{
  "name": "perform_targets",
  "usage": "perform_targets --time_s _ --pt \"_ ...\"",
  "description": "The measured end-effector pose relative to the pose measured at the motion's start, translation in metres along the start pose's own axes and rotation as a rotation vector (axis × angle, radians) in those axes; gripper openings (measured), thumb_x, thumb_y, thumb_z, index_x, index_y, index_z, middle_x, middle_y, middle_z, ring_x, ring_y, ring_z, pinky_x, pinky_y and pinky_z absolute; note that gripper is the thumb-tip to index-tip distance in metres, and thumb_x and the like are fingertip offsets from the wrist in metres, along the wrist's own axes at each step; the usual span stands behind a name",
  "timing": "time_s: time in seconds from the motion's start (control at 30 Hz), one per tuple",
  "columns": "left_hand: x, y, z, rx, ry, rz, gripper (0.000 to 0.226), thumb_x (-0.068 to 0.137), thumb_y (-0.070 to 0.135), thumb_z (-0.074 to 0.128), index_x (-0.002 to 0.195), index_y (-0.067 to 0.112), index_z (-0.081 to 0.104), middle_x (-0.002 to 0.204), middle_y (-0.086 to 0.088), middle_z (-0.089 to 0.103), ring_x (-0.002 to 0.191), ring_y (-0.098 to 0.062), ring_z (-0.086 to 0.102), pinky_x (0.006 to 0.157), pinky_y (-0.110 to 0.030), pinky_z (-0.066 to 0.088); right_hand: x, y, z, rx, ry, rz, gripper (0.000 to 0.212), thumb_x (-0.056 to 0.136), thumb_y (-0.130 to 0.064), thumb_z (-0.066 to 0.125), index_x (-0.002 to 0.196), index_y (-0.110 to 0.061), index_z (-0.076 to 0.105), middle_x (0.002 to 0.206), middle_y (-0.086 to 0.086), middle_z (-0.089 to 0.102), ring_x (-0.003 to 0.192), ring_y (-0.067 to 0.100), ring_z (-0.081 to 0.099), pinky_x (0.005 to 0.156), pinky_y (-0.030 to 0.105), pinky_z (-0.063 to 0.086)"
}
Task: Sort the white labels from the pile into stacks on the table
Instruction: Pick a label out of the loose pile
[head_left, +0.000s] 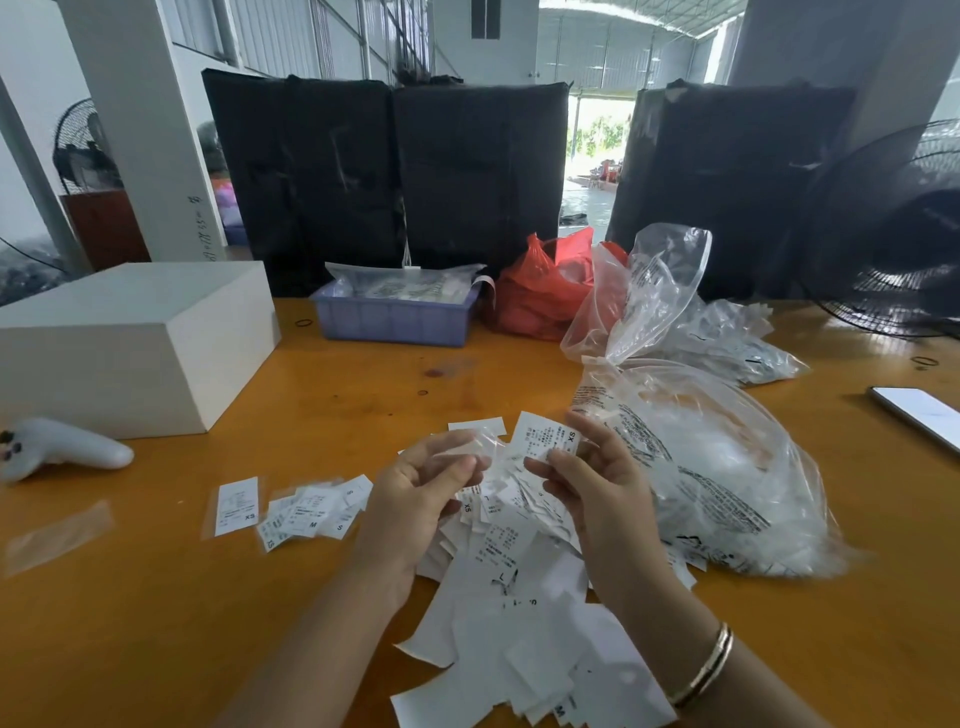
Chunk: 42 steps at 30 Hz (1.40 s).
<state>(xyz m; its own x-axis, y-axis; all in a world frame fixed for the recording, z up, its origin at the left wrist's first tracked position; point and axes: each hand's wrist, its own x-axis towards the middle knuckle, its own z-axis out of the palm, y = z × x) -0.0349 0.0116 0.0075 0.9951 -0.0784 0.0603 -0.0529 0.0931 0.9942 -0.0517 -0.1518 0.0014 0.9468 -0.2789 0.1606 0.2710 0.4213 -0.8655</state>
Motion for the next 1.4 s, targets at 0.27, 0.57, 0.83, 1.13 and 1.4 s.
perform_targets --time_s 0.27,0.57,0.83,1.13,1.4 --pt "-0.005 0.002 0.004 0.21 -0.126 0.111 0.016 0.079 0.026 0.071 0.092 0.019 0.065 0.069 0.008 0.072 0.064 -0.001 0.066 0.056 -0.01 0.047 -0.004 0.001 0.003 -0.458 -0.1 -0.145 0.023 0.094 -0.011 0.055 0.096 -0.028 0.07 0.1 0.003 0.063 0.079 0.008 0.07 0.07 0.016 0.052" --pt "-0.001 0.0 0.002 0.165 -0.118 0.101 0.021 0.08 0.035 0.066 0.095 0.021 0.068 0.07 0.007 0.072 0.064 0.0 0.065 0.053 -0.012 0.048 -0.004 0.0 0.005 -0.597 -0.13 -0.022 0.019 0.083 -0.029 0.069 0.066 -0.023 0.073 0.073 0.0 0.069 0.069 0.013 0.063 0.067 0.028 0.05" --pt "-0.003 0.001 0.001 0.261 -0.127 0.142 0.051 0.073 0.065 0.065 0.116 0.041 0.053 0.113 0.016 0.061 0.101 -0.001 0.06 0.081 -0.018 0.052 -0.004 -0.004 0.006 -0.53 -0.031 -0.015 0.024 0.077 -0.04 0.066 0.065 -0.021 0.073 0.072 0.001 0.071 0.073 0.018 0.066 0.073 0.033 0.053" --pt "-0.006 -0.002 0.003 0.72 -0.167 0.523 0.045 0.083 0.06 0.049 0.123 0.04 0.056 0.109 0.029 0.053 0.106 0.011 0.046 0.086 0.0 0.033 -0.007 -0.001 0.008 -0.761 -0.192 -0.189 0.018 0.075 -0.038 0.068 0.062 -0.026 0.07 0.065 -0.006 0.058 0.055 0.0 0.048 0.054 0.015 0.041" --pt "0.0 -0.004 -0.001 0.365 -0.016 0.36 0.021 0.072 0.048 0.061 0.082 0.03 0.065 0.076 0.018 0.07 0.074 0.003 0.063 0.064 -0.008 0.048 -0.005 -0.002 0.003 -0.564 -0.093 -0.127 0.016 0.085 -0.038 0.057 0.079 -0.034 0.071 0.082 -0.005 0.066 0.074 0.007 0.06 0.069 0.017 0.05"
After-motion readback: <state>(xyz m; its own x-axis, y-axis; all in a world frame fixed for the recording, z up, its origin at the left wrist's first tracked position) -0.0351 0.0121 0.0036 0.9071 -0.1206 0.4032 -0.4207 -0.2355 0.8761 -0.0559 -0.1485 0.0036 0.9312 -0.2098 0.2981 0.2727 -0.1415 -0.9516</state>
